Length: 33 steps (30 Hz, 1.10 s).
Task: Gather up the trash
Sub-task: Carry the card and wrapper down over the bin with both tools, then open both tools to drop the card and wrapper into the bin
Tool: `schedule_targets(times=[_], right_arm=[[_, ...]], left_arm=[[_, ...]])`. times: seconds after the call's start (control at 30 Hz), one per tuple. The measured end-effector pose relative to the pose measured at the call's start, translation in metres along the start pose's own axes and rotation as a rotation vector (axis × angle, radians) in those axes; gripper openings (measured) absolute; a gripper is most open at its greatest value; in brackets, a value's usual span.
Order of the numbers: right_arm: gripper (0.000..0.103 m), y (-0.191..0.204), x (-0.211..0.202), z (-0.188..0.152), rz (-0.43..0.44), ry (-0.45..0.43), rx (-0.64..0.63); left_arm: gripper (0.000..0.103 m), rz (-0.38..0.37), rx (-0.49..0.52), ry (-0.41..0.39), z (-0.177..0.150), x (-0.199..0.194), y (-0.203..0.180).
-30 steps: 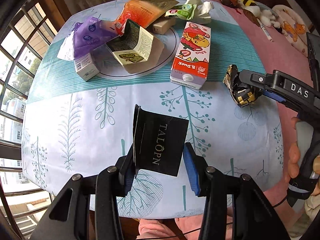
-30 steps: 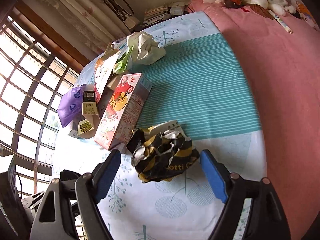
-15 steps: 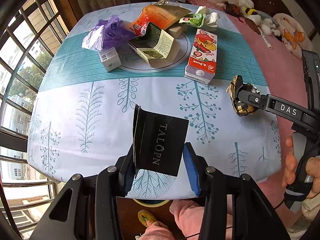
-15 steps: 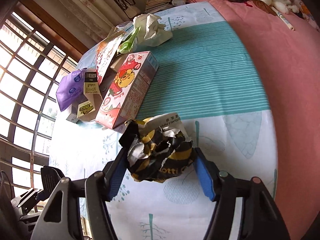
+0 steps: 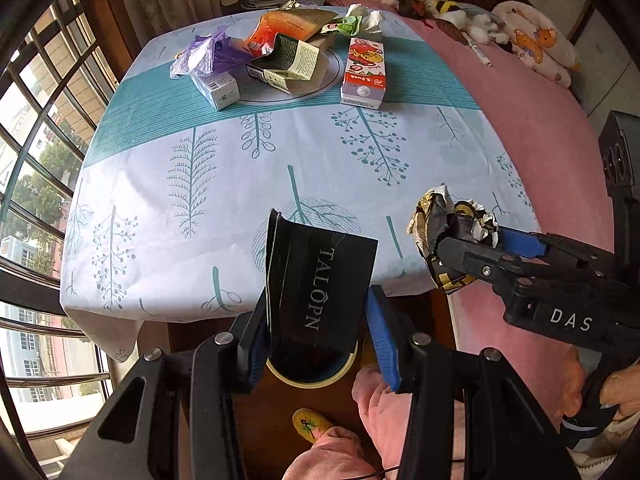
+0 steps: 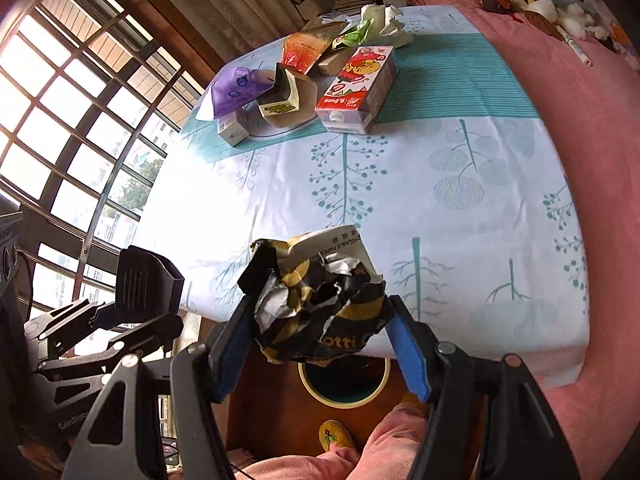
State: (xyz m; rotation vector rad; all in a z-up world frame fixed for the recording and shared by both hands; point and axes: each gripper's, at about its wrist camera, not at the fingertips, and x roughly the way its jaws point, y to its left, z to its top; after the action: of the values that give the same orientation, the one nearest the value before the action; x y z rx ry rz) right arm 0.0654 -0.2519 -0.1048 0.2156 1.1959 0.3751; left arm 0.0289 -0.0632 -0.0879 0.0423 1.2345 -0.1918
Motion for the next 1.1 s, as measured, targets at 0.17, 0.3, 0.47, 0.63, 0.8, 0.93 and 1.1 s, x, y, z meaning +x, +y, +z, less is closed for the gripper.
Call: schedule_targets(times=[0.17,0.3,0.47,0.63,0.8,0.93,1.1], right_arm=[[0.065,0.024,0.005,-0.047,-0.036,0.013,-0.01],[0.065,0.029,0.02,-0.084,-0.058,0.038,0.019],[0.065,0.025,0.051,-0.127,-0.062,0.092,0.07],[0.065,0.017,0.099,-0.158,-0.064,0.142,0.084],[0.065,-0.01,0.16,-0.181,-0.061,0.176,0.117],[0.066,-0.034,0.206,-0.194,-0.06,0.195,0.15],[0.07,-0.053,0.248,-0.205,-0.036,0.2,0.169]], left_arm=[[0.043,-0.037,0.004,0.017,-0.04,0.004,0.01],[0.043,-0.069,-0.01,0.04,-0.07,0.017,0.019],[0.043,-0.09,-0.032,0.088,-0.101,0.046,0.027],[0.044,-0.118,-0.076,0.112,-0.122,0.091,0.033],[0.044,-0.124,-0.098,0.146,-0.138,0.156,0.036],[0.046,-0.113,-0.101,0.156,-0.149,0.203,0.039],[0.075,-0.099,-0.09,0.197,-0.159,0.245,0.039]])
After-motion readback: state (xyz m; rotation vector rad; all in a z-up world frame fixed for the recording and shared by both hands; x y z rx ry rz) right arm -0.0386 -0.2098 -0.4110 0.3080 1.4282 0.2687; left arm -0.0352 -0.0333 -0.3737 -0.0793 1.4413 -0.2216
